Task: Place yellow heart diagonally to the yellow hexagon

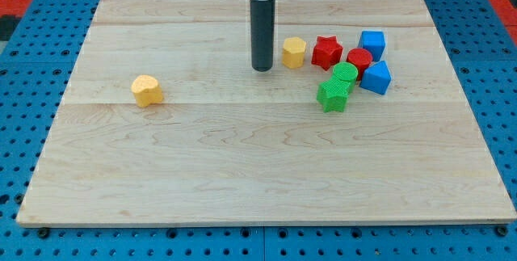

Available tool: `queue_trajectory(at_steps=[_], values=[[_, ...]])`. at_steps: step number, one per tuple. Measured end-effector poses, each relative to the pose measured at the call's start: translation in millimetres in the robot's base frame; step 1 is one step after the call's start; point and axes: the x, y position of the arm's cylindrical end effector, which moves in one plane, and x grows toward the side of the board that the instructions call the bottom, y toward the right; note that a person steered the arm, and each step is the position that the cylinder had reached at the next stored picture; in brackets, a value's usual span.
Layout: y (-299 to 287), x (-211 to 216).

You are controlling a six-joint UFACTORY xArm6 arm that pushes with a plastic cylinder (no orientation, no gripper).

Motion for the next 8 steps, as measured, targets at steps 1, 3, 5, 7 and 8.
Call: queue_trajectory(at_steps=[1,3,5,7,8], values=[[8,-24],[-7,-9],[-210,-9],[-260,39],[-227,57]])
